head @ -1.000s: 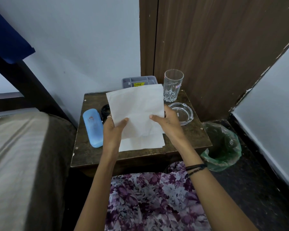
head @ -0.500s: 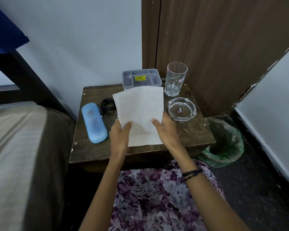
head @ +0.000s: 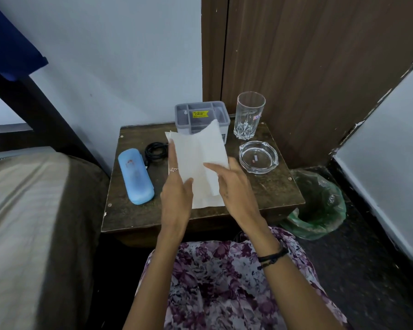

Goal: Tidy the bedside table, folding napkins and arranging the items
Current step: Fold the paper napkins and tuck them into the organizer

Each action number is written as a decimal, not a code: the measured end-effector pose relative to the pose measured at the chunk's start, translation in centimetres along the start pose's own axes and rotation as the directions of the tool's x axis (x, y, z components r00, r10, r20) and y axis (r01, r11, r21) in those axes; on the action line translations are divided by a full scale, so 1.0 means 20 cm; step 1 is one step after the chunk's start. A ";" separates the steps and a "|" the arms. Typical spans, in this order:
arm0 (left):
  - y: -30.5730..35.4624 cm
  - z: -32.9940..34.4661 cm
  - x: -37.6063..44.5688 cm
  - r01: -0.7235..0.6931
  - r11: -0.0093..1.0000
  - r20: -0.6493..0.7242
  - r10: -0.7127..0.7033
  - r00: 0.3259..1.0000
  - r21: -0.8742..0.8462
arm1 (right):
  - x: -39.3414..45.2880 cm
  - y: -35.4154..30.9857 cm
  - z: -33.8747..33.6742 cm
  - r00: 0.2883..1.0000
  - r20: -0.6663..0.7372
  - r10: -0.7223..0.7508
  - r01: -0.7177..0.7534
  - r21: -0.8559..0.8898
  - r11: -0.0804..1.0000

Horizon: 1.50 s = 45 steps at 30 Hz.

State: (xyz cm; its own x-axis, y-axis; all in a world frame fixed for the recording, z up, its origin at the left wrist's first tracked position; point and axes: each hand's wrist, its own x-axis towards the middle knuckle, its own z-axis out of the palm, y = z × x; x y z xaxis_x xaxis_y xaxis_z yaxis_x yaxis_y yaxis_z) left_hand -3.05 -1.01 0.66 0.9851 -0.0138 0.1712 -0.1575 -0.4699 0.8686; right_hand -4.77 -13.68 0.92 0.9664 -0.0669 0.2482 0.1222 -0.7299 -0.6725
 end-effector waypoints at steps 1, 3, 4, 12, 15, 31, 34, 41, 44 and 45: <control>0.00 0.00 0.00 -0.011 0.999 0.019 0.011 1.000 0.033 | 0.00 -0.01 0.00 1.000 0.009 0.000 0.001 -0.032 0.999; -0.02 0.01 0.00 -0.009 0.997 0.030 0.007 1.000 0.078 | -0.01 -0.02 0.00 1.000 0.000 -0.012 0.012 -0.072 0.997; -0.03 0.01 0.00 0.007 0.996 0.028 -0.010 1.000 0.091 | -0.02 -0.02 0.00 1.000 -0.010 -0.016 0.015 -0.074 0.997; -0.04 0.00 0.00 0.084 0.991 0.038 -0.088 0.995 0.109 | -0.03 0.01 0.00 0.999 -0.041 0.015 -0.016 -0.030 0.999; -0.02 0.00 -0.01 0.095 0.995 0.044 -0.096 0.994 0.027 | -0.02 0.01 0.00 0.999 -0.035 0.031 -0.031 -0.011 0.999; 0.11 0.04 -0.02 0.021 0.994 0.077 -0.013 0.997 -0.110 | -0.07 -0.09 0.08 0.988 0.005 -0.157 0.157 0.013 0.987; 0.13 0.03 -0.03 0.076 0.982 0.117 -0.056 0.992 -0.170 | -0.08 -0.08 0.07 0.987 0.008 -0.160 0.159 0.040 0.986; 0.12 0.01 -0.02 0.093 0.976 0.213 -0.050 0.976 -0.195 | -0.08 -0.08 0.05 0.990 0.020 -0.140 0.136 0.125 0.983; 0.11 0.02 -0.02 0.032 0.976 0.193 0.011 0.981 -0.215 | -0.08 -0.08 0.06 0.992 0.027 -0.121 0.117 0.119 0.986; 0.11 0.02 -0.02 0.020 0.974 0.187 0.023 0.982 -0.225 | -0.07 -0.08 0.06 0.993 0.028 -0.116 0.112 0.120 0.986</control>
State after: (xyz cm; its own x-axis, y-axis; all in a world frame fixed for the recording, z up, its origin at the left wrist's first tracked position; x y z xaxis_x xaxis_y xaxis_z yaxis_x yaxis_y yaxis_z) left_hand -3.69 -2.42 2.33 0.9767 -0.1893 0.1009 -0.1489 -0.2595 0.9542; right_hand -6.08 -11.61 0.80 0.9516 0.0377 0.3050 0.2561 -0.6459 -0.7192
